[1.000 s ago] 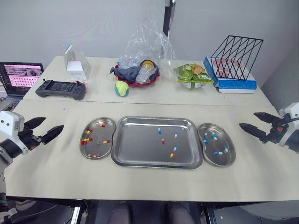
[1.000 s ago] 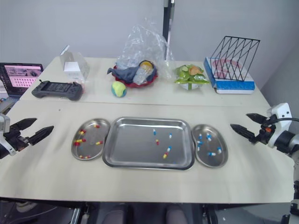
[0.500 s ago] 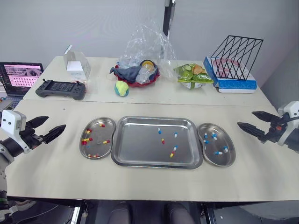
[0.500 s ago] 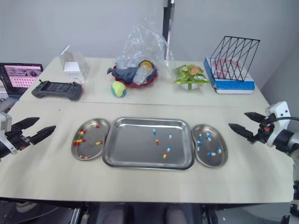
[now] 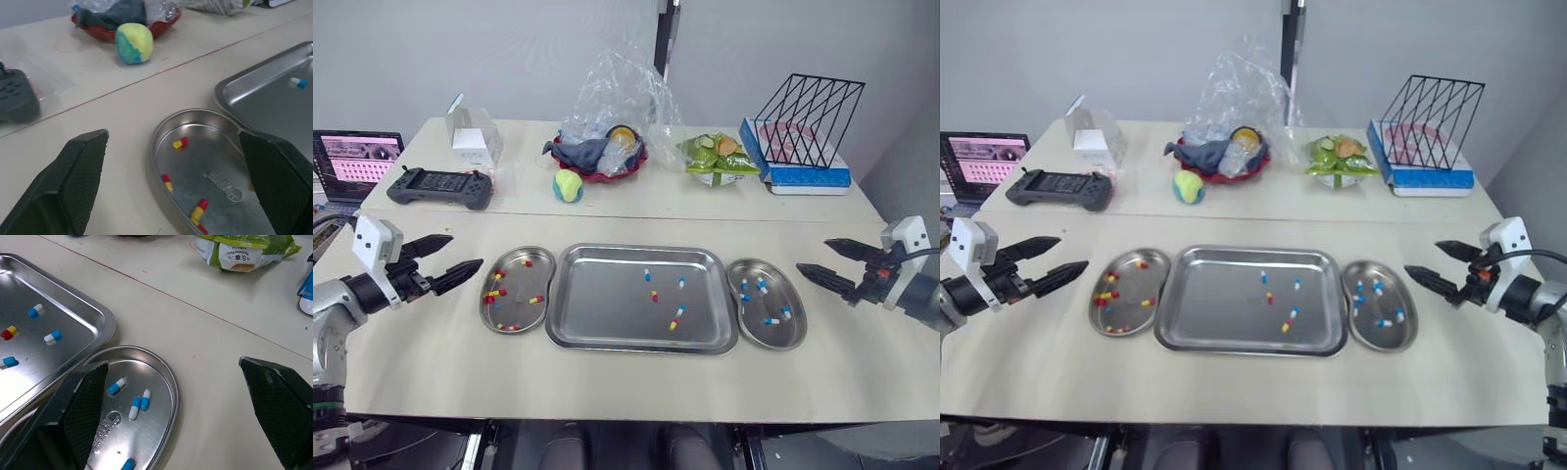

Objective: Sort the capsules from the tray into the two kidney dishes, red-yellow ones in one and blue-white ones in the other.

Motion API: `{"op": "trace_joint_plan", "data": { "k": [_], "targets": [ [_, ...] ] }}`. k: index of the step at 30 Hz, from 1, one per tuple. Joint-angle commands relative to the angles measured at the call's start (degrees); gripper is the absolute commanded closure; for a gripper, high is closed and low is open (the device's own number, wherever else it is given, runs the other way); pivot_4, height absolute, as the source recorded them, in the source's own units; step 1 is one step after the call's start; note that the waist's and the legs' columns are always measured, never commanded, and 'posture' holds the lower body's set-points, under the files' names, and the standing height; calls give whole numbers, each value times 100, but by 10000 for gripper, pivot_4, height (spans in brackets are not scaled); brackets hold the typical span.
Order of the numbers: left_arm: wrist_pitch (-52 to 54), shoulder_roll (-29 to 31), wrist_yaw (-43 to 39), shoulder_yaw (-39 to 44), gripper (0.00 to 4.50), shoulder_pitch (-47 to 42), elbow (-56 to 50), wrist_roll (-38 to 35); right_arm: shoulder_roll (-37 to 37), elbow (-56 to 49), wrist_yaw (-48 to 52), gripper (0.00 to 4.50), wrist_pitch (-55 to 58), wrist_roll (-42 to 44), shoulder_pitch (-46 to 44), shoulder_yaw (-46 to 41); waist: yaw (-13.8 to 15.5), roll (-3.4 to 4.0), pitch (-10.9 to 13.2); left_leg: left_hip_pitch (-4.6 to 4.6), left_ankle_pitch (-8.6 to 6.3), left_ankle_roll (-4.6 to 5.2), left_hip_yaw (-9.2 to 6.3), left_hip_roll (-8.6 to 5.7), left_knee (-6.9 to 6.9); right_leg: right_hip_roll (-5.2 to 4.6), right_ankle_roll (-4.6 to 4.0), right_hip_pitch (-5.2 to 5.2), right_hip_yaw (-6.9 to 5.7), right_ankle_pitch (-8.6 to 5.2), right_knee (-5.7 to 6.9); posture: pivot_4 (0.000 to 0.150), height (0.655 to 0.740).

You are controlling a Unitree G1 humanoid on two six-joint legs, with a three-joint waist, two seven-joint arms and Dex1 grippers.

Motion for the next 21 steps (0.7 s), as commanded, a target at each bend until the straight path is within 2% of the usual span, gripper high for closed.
{"op": "trace_joint_plan", "data": {
  "k": [1,5,10,15,18,21],
  "targets": [
    [82,77,-110,-40,260,-122,-362,-191,4,-301,-10,0,103,223,70,-198,5,0,0,0,0,0,0,0,0,0,0,0,0,0,0,1500,7334],
    [428,23,-206,-451,260,-247,-1013,-386,7,-463,-55,0,176,295,201,-243,17,0,0,0,0,0,0,0,0,0,0,0,1,0,0,1500,7334],
    [1387,-414,576,-1436,260,-982,-2143,-365,-20,-565,-127,0,187,319,351,-326,116,-1,0,-7,0,0,-2,-4,13,-2,2,3,0,1,1,1500,7334],
    [1936,-1319,1361,-2144,260,-1328,-2708,-437,60,-681,-230,0,193,346,439,-372,115,1,-1,-4,0,1,-6,-5,13,1,2,6,4,1,1,1500,7334],
    [1975,-1616,1661,-2571,260,-1310,-2750,-109,115,-721,-289,0,185,347,478,-382,87,1,-1,-2,0,1,-10,-5,13,4,2,6,6,1,1,1500,7334],
    [2014,-2115,2305,-2767,260,-1400,-2739,138,133,-795,-339,0,188,380,575,-472,84,1,-1,0,0,1,-14,-5,13,6,2,7,6,1,2,1500,7334]
  ]
}}
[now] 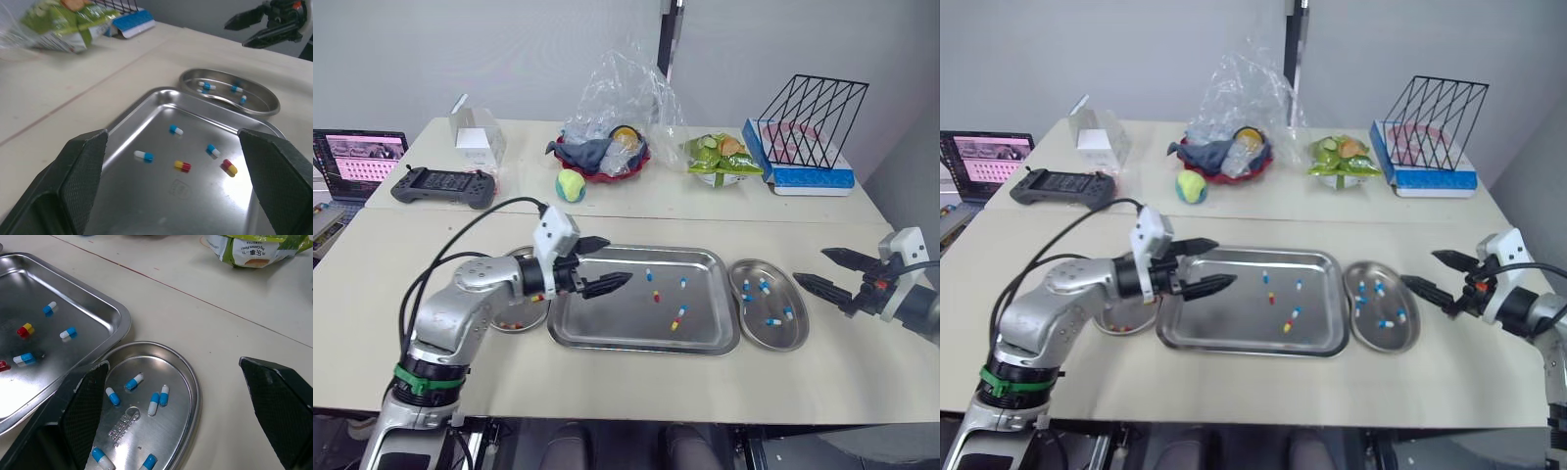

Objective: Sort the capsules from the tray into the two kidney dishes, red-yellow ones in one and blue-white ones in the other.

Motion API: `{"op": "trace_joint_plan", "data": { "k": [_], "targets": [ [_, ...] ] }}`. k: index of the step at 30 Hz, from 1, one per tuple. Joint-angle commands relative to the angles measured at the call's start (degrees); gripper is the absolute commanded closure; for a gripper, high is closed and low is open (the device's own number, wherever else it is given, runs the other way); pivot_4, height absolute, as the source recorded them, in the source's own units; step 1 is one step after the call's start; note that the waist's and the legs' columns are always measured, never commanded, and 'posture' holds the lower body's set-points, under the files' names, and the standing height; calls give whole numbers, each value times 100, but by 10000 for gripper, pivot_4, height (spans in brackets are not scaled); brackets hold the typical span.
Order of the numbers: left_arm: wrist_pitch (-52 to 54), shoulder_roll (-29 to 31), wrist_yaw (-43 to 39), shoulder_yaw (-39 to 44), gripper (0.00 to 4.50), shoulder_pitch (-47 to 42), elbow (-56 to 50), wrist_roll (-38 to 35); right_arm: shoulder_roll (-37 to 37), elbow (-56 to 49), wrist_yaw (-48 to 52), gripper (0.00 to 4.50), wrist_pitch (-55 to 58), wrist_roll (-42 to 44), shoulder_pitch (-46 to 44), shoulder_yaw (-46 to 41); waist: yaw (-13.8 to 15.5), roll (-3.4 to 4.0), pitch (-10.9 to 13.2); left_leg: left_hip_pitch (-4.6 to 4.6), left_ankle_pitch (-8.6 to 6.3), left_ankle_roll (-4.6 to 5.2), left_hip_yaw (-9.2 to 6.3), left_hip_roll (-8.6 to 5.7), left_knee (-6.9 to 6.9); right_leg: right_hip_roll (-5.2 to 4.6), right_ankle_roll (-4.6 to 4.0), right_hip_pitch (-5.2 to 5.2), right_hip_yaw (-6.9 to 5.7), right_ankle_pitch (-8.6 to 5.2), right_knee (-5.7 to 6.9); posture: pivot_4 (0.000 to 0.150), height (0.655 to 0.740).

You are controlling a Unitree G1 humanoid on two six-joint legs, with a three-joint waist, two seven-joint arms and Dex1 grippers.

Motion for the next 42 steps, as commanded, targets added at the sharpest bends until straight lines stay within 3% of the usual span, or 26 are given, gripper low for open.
{"op": "trace_joint_plan", "data": {
  "k": [1,7,10,15,34,42],
  "targets": [
    [-14,-424,747,-220,260,-183,-135,405,4,-240,-50,0,-29,166,70,-294,7,0,0,-2,0,0,-1,0,0,0,0,0,0,0,-2,1500,7334],
    [126,-891,1454,-817,260,-277,20,1128,17,-301,-94,0,-30,155,147,-344,44,0,0,4,0,0,-2,-5,3,-3,0,9,0,0,-5,1500,7334],
    [506,-1333,1912,-973,260,-229,-125,1238,16,-344,-122,0,-3,165,167,-348,50,0,0,7,0,0,-5,-8,3,-3,0,20,-1,0,-11,1500,7334],
    [817,-1591,2088,-1359,260,-145,-379,1380,-39,-346,-102,0,17,161,222,-378,46,0,0,8,0,0,-14,-10,3,-1,1,22,-1,0,-12,1500,7334],
    [1125,-1797,2289,-1886,260,-178,233,1961,-209,-318,19,0,134,108,142,-371,45,1,0,11,0,0,-27,-17,3,-2,4,35,-2,-2,-19,1500,7334],
    [882,-1931,2236,-1943,25459,-171,700,2154,-221,-380,19,0,118,100,202,-431,51,1,-1,13,0,0,-29,-20,3,-3,5,41,-3,-2,-21,1500,7334]
  ]
}}
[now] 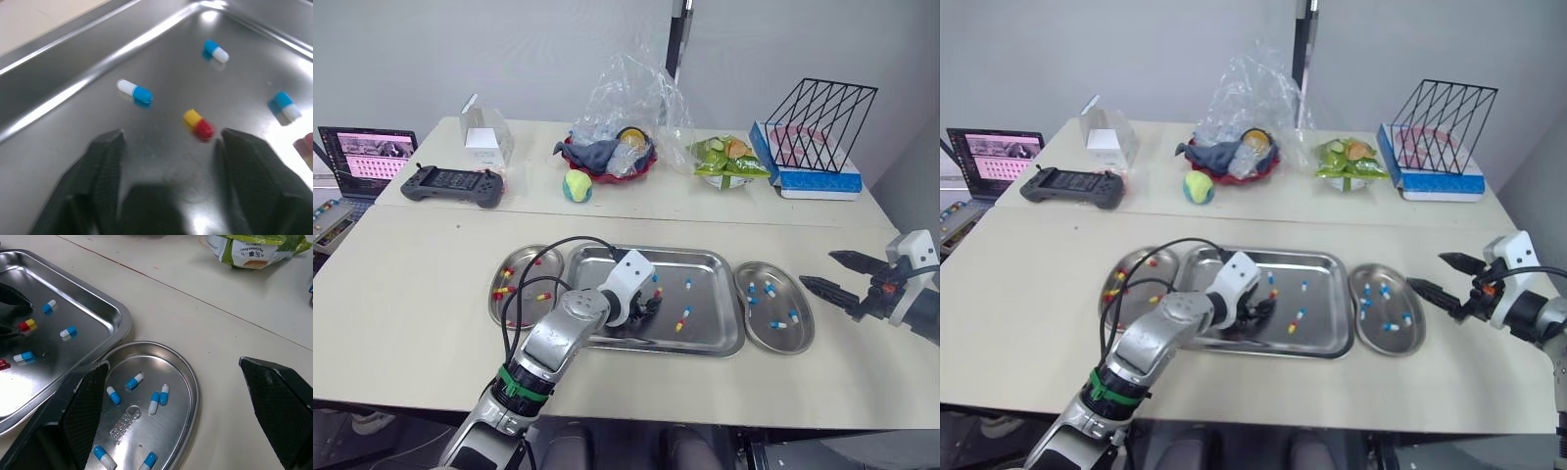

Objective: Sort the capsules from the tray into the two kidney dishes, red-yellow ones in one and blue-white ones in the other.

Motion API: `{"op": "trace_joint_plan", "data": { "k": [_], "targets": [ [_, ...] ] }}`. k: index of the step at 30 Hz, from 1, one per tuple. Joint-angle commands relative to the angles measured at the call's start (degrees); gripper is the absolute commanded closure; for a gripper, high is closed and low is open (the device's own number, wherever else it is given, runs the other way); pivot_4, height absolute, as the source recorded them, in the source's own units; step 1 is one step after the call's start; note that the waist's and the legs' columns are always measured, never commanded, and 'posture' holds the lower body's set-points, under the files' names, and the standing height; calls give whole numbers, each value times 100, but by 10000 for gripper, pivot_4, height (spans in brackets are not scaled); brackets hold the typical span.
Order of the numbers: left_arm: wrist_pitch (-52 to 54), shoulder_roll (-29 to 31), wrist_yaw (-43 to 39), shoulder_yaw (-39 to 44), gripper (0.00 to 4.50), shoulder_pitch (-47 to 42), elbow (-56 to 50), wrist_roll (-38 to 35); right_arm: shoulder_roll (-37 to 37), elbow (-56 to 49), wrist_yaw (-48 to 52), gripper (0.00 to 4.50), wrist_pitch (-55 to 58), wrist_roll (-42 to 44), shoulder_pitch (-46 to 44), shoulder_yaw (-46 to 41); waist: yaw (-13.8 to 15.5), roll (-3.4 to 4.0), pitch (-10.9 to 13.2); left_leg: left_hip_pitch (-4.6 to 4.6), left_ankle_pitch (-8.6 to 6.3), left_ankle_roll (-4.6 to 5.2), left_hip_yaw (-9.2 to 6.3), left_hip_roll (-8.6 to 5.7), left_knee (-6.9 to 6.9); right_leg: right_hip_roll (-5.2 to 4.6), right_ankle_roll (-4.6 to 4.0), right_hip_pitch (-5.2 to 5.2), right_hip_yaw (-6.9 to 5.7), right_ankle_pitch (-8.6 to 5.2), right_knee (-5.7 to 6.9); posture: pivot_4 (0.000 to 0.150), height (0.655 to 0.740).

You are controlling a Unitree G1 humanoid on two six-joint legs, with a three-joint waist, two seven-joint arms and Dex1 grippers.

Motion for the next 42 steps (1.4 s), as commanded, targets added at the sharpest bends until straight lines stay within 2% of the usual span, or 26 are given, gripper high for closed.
{"op": "trace_joint_plan", "data": {
  "k": [1,6,11,17,27,34,42],
  "targets": [
    [-136,-99,-30,-52,28820,-21,58,81,-151,-141,10,0,-6,105,-13,-244,-1,0,0,0,0,0,-1,-1,0,0,0,0,0,0,0,1500,7334],
    [-198,-110,-85,-34,44592,11,102,159,-145,-133,15,0,-25,99,12,-271,-5,0,0,1,0,0,-2,0,0,1,1,1,0,0,0,1500,7334],
    [-165,74,-181,45,44592,80,-83,146,-123,-71,23,0,-68,75,-5,-242,-6,0,0,0,0,0,-3,-1,0,0,1,1,0,0,0,1500,7334],
    [-215,327,-610,403,44592,265,-638,-259,-100,54,39,0,-134,36,-93,-155,-14,1,0,1,0,0,-3,0,0,1,1,1,0,-1,0,1500,7334],
    [-224,1214,-1490,960,44592,164,-824,-721,-45,86,0,0,-210,14,-118,-113,-6,1,0,1,0,0,-3,0,-1,1,1,1,-1,-1,0,1500,7334],
    [-359,1109,-1752,831,23421,-85,-544,-799,33,-18,-96,0,-227,36,-6,-163,-4,1,0,0,0,0,-2,0,0,0,1,0,-2,-1,-1,1500,7334],
    [-559,866,-1786,519,23421,-434,116,-595,41,-61,-170,0,-219,53,8,-163,-9,1,0,0,0,0,-3,0,0,1,2,1,-1,-1,-1,1500,7334]
  ]
}}
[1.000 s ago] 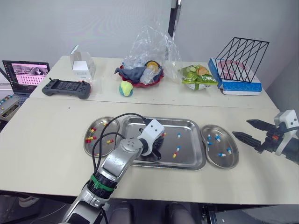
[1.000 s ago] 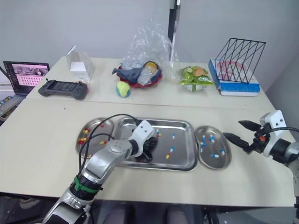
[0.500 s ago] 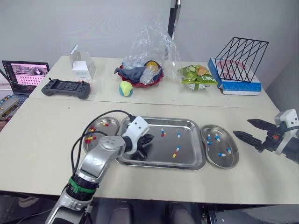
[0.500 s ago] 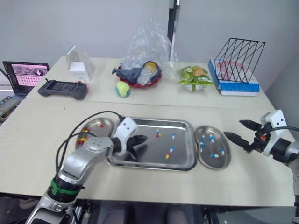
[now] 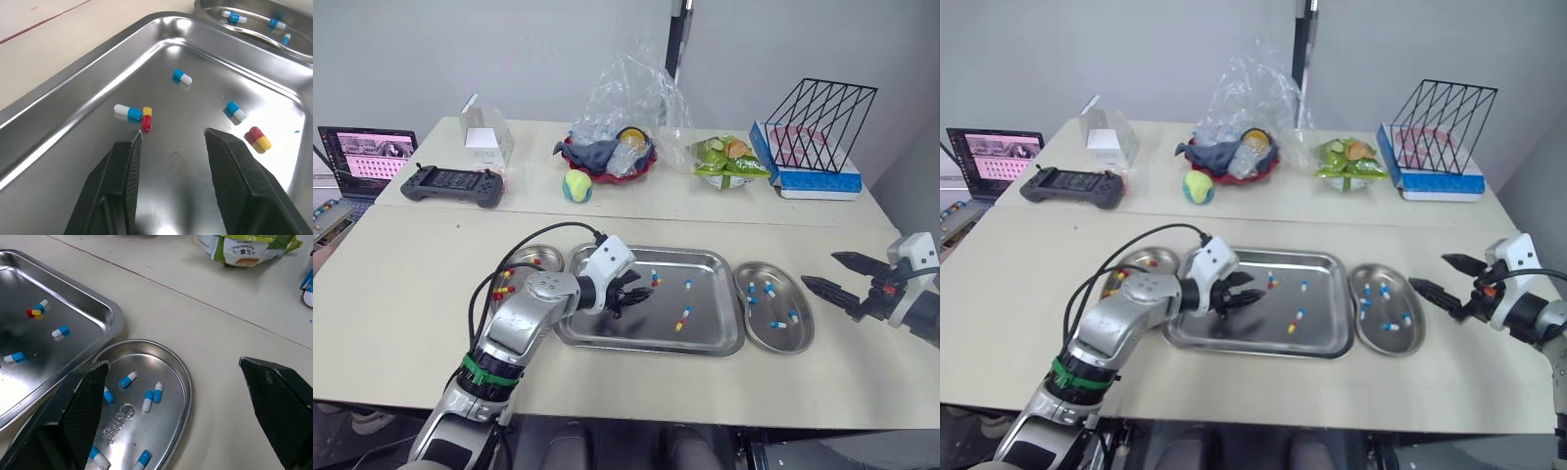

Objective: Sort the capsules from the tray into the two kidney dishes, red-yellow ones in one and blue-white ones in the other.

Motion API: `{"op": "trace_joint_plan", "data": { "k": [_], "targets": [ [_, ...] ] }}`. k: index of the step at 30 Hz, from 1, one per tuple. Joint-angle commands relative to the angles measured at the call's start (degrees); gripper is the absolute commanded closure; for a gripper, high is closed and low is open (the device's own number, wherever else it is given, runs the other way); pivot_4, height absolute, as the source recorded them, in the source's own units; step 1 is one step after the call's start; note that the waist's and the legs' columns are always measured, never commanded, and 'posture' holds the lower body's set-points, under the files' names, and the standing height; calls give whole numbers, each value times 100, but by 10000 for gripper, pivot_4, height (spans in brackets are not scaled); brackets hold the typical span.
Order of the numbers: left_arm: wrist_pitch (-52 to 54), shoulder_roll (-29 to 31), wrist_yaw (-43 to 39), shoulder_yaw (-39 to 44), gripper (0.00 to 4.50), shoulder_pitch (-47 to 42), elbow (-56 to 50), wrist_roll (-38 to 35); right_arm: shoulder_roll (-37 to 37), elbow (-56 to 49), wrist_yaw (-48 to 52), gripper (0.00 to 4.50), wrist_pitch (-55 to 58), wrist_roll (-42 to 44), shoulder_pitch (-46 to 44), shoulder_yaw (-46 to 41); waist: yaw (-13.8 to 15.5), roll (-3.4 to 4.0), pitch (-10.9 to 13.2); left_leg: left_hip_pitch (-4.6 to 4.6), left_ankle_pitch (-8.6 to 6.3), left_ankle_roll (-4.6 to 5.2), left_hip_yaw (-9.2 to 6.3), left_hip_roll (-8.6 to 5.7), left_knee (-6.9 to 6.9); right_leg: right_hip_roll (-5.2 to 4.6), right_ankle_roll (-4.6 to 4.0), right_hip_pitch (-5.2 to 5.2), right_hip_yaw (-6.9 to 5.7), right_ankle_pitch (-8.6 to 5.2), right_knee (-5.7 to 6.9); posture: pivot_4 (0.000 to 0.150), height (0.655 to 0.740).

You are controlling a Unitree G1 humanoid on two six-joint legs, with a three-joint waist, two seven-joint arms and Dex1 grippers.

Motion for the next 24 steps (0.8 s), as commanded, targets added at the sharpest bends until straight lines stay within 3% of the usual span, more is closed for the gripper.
{"op": "trace_joint_plan", "data": {
  "k": [1,12,24],
  "targets": [
    [-86,-85,-52,28,23421,-112,79,-21,-17,-153,-33,0,-92,69,-17,-152,-3,0,0,0,0,0,0,0,0,0,0,0,0,0,0,1500,7334],
    [-492,-878,98,-226,23421,-622,1443,375,-14,-281,-138,0,-49,103,42,-228,3,0,0,-5,0,1,-3,-6,0,-2,3,0,1,-2,-3,1500,7334],
    [-738,-915,161,-344,23421,-692,1739,817,-15,-428,-220,0,-21,147,254,-420,-6,0,0,-4,0,1,-7,-7,0,-2,4,1,2,-2,-1,1500,7334]
  ]
}}
